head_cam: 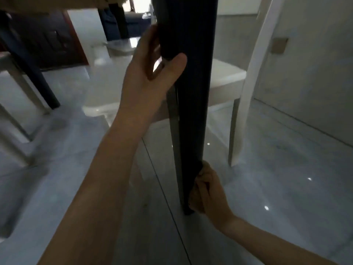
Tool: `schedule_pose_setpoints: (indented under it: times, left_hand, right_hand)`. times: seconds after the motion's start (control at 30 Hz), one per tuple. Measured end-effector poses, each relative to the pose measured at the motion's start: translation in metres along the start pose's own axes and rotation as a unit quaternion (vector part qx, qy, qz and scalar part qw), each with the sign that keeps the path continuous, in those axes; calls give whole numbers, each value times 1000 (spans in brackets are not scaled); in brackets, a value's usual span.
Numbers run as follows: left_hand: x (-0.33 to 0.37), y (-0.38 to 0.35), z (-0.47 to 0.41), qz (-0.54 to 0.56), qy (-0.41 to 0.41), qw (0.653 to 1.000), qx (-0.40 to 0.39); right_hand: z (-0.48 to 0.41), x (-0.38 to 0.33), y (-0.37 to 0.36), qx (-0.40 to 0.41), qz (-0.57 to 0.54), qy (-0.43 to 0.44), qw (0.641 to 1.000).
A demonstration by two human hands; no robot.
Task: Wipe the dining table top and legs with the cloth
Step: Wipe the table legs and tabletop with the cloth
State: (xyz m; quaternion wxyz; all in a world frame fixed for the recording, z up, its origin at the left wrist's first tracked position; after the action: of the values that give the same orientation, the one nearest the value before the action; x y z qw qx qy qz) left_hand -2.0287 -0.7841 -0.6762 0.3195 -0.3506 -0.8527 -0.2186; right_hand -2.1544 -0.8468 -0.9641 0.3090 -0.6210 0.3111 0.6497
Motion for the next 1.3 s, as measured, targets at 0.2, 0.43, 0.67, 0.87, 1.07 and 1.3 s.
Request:
schedule_pose_setpoints:
  times: [0.2,0.43,0.67,0.87,1.07,1.3]
  left_hand:
    - [-48,-8,91,-50,113,990,62]
    - [-72,20,258,-71,463,883,-41]
    - [162,87,315,-78,660,741,-97]
    - [369,144,171,-33,706,707,-33]
    - [489,224,59,-109,628,757,-144]
    - [575,342,83,-218,631,744,30]
  right_hand:
    - [45,11,-1,111,36,0,993]
    - [150,14,-3,133,-130,-248,951]
    - [299,-192,33,182,-13,-370,911]
    - [364,-448,52,173,31,-395,902]
    - [370,-618,45,151,37,-354,922]
    - [344,-668,-2,7,54,-318,947]
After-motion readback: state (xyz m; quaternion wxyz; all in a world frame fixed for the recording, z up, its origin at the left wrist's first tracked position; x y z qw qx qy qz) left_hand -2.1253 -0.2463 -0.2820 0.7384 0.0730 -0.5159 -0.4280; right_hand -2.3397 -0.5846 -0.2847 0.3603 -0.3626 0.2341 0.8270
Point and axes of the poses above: each hand's wrist, its own z-axis away from the middle knuckle, its own y-axis out of the back of the hand, x = y × z, the point moved 9 cm from there along -z, towards the middle knuckle, and after that the axes turned 4 degrees about -y, right-handed, at the moved point
